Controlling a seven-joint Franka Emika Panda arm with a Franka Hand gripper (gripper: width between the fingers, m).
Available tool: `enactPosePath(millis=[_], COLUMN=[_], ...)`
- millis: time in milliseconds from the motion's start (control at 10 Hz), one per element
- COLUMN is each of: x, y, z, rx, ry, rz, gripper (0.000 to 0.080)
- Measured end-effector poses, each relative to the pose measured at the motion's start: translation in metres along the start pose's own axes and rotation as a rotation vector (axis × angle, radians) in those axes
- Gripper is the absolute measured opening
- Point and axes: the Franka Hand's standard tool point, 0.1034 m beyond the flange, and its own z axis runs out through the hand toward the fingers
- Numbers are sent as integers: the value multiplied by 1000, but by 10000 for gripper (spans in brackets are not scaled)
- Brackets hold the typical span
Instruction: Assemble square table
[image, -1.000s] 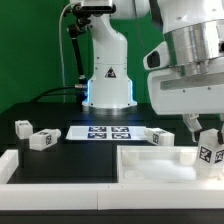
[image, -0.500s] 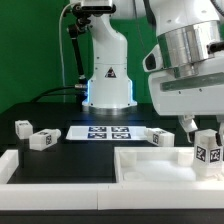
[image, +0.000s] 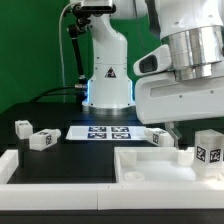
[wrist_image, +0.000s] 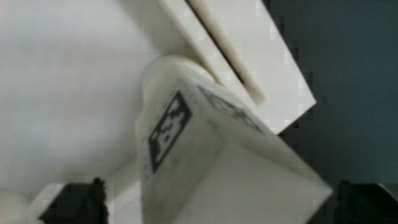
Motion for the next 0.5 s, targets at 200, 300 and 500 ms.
enactPosePath(millis=[200, 300, 500], x=[-1, 1, -1], y=[-8, -10, -9], z=[-6, -13, -12], rx=[-37, -51, -61], ry=[19, 28, 26], rz=[-284, -495, -645], gripper=[649, 649, 649])
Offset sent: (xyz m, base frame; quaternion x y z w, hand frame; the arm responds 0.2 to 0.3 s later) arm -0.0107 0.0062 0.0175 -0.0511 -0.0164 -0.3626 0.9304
